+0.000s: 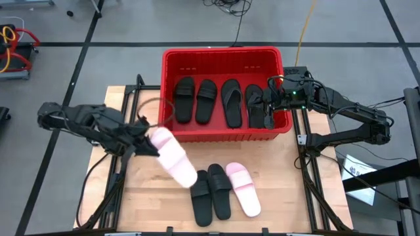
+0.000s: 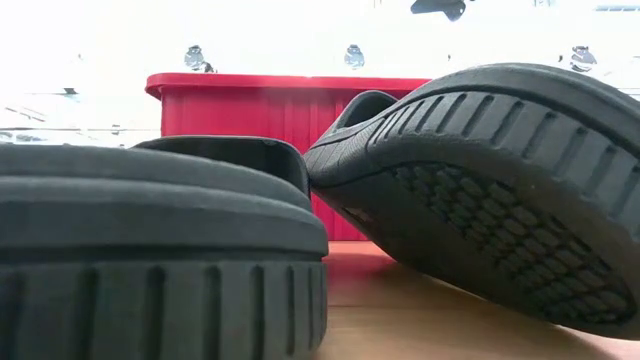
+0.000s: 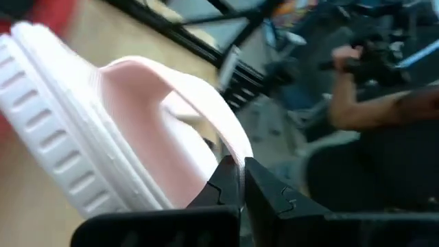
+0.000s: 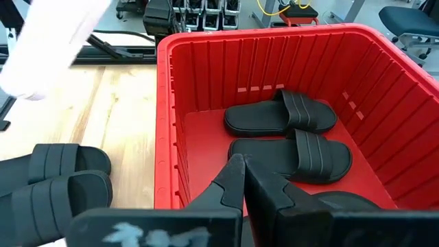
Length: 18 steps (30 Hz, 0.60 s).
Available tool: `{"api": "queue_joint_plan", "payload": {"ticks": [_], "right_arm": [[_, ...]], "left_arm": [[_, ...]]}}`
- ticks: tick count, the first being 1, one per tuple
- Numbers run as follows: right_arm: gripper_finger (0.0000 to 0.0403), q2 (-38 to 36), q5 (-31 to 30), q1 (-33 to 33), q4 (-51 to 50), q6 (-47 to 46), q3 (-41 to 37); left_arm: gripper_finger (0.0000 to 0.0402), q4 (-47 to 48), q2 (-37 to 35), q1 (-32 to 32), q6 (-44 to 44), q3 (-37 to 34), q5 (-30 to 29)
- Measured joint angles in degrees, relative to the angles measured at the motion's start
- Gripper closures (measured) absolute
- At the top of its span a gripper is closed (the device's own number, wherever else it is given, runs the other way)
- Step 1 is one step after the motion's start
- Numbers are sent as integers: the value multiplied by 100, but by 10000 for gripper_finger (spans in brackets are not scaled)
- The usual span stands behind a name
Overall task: Pick and place slides into bin
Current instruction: Put the pink slide into the red container
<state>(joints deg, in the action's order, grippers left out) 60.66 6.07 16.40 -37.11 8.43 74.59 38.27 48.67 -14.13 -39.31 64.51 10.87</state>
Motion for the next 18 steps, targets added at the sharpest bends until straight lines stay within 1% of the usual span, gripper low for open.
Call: {"api": "queue_joint_plan", "payload": {"ticks": [3, 7, 10, 13, 18], "right_arm": [[403, 0, 0, 0, 0, 45, 0], [403, 37, 0, 0, -1, 129, 0], [403, 87, 0, -1, 0, 132, -1], [403, 139, 0, -2, 0, 131, -1], [403, 168, 0, 0, 1, 161, -2]], "left_arm": [[402, 499, 179, 192, 684, 496, -378], [402, 768, 486, 510, 1559, 1029, -679], [402, 883, 711, 779, 1855, 1406, -942], [402, 1044, 976, 1065, 2263, 1707, -1010], [401, 1277, 1324, 1532, 3230, 2093, -996]]}}
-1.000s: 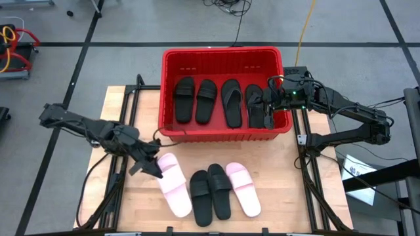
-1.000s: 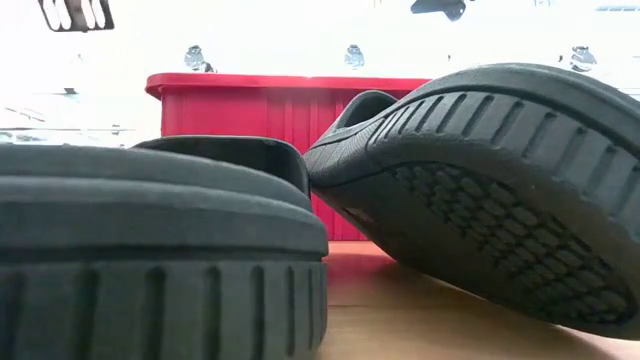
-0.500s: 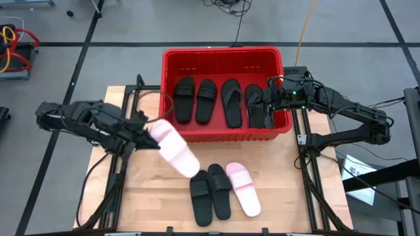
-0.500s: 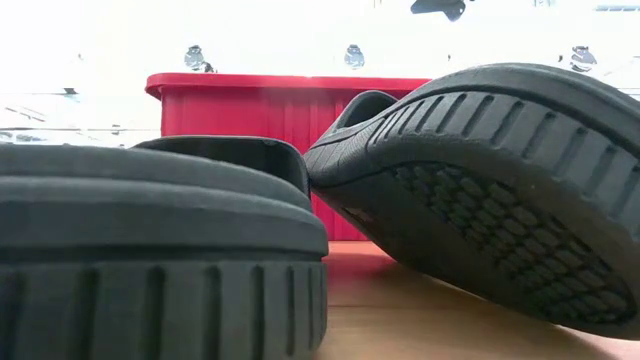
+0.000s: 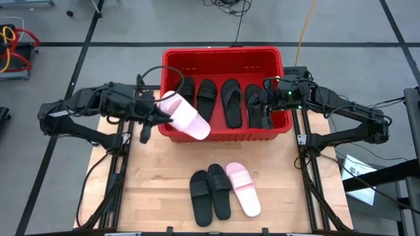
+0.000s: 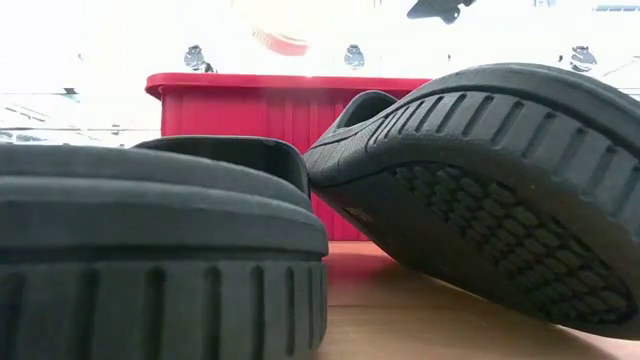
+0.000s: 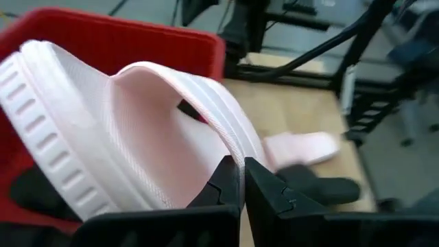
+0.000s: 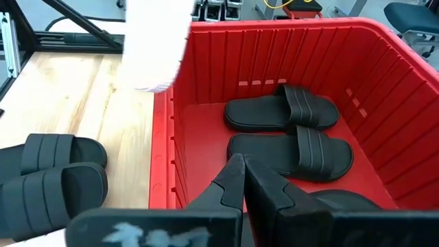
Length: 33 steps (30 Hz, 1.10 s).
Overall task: Pick and place slides into bin
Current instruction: Put the pink slide into the red container
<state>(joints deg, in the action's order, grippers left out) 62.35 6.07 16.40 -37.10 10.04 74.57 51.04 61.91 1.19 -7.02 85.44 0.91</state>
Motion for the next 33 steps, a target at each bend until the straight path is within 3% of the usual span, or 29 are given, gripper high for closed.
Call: {"api": "queue_joint_plan", "payload": {"ticks": [10, 19, 25, 33], "right_arm": [[403, -2, 0, 0, 0, 13, 0], [403, -2, 0, 0, 2, 13, 0], [403, -2, 0, -2, 2, -22, 0], [403, -2, 0, 0, 4, -30, 0]], "left_arm": [[401, 536, 486, 1228, 1819, 572, 121], [401, 1226, 1118, 2427, 3175, 616, 1055], [401, 1668, 1658, 2900, 4158, 613, 1397], [401, 2383, 2418, 3207, 5085, 613, 1397]]}}
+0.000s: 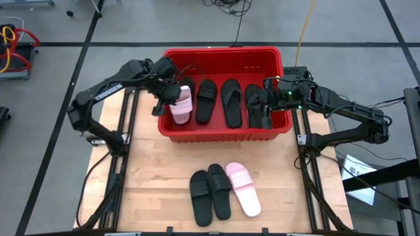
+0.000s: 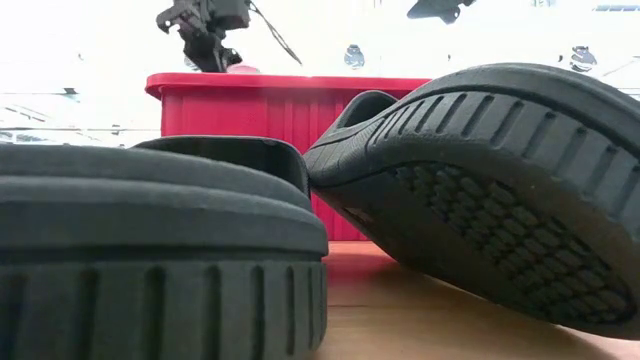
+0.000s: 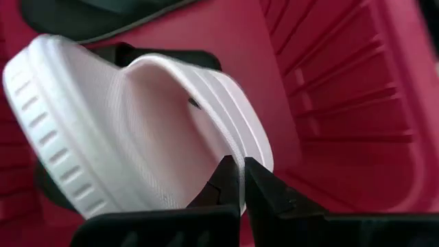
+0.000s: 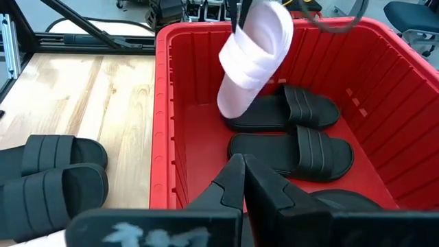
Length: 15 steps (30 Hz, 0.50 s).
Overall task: Pick and place slides into bin
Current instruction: Put the pink slide into the red container
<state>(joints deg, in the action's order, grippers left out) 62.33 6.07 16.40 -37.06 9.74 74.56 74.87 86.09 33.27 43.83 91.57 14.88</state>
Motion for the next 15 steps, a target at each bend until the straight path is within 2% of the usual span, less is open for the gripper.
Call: {"api": "queue_joint_plan", "payload": {"ticks": [5, 10, 15], "right_arm": [[403, 0, 0, -2, 43, -2, 0], [403, 0, 0, -1, 168, -2, 0], [403, 0, 0, -2, 214, 39, 0]], "left_arm": [[401, -18, 294, 99, 315, 15, -190], [401, -146, 446, 201, 432, 17, -651], [401, -387, 451, 337, 588, 5, -745]]}}
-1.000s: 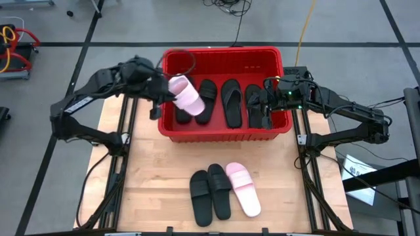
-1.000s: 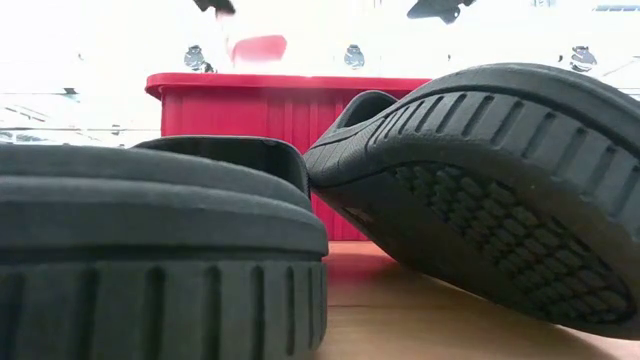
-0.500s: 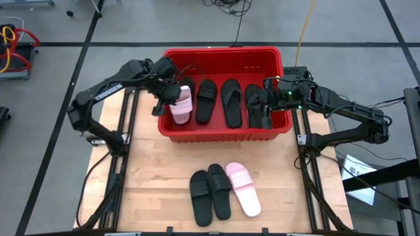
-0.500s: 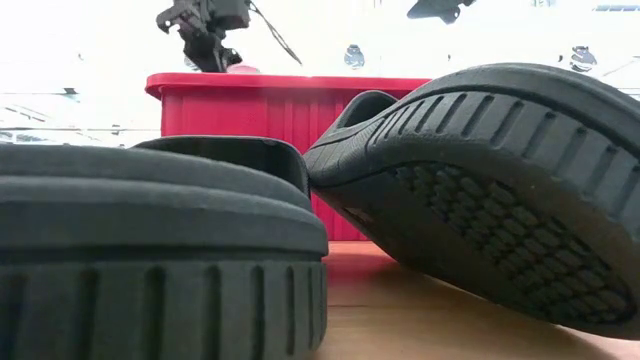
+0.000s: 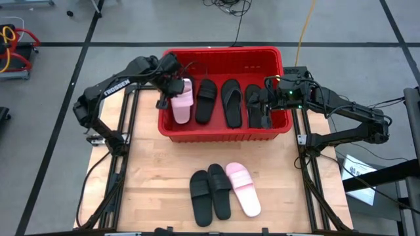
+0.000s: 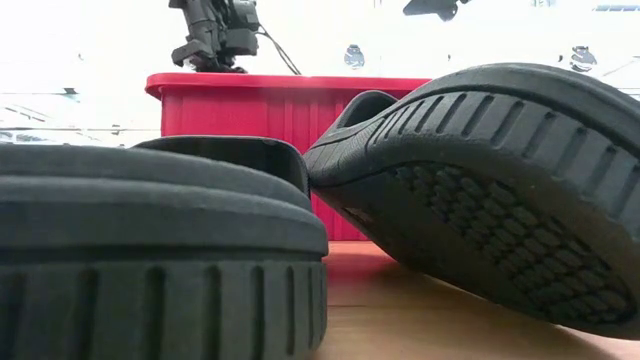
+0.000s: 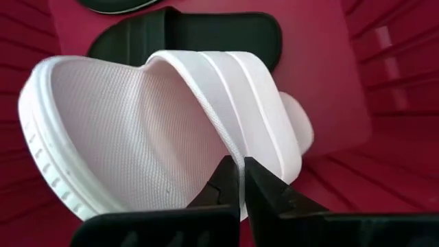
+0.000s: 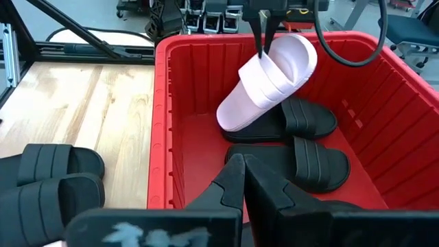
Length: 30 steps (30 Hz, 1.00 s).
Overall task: Pick and place slides into bin
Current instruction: Put the pink slide into the red container
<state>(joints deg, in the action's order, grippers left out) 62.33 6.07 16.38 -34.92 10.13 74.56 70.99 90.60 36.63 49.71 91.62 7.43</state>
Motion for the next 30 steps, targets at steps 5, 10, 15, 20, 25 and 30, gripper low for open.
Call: {"api": "queue_joint_plan", "payload": {"ticks": [5, 10, 15, 20, 25, 30], "right_arm": [[403, 0, 0, 2, 0, 14, 0], [403, 0, 0, 2, 0, 21, 0], [403, 0, 0, 0, 0, 22, 0], [403, 0, 0, 1, 0, 22, 0], [403, 0, 0, 0, 0, 22, 0], [403, 0, 0, 2, 0, 109, 0]], "left_arm": [[401, -111, 19, 92, 116, -5, -5], [400, -211, 213, 128, 123, -5, -193], [400, -404, 513, 109, 104, -6, -957], [398, -578, 580, 112, 138, -7, -1106], [400, -724, 584, 125, 210, -14, -1136], [383, -788, 584, 123, 77, -14, -1195]]}}
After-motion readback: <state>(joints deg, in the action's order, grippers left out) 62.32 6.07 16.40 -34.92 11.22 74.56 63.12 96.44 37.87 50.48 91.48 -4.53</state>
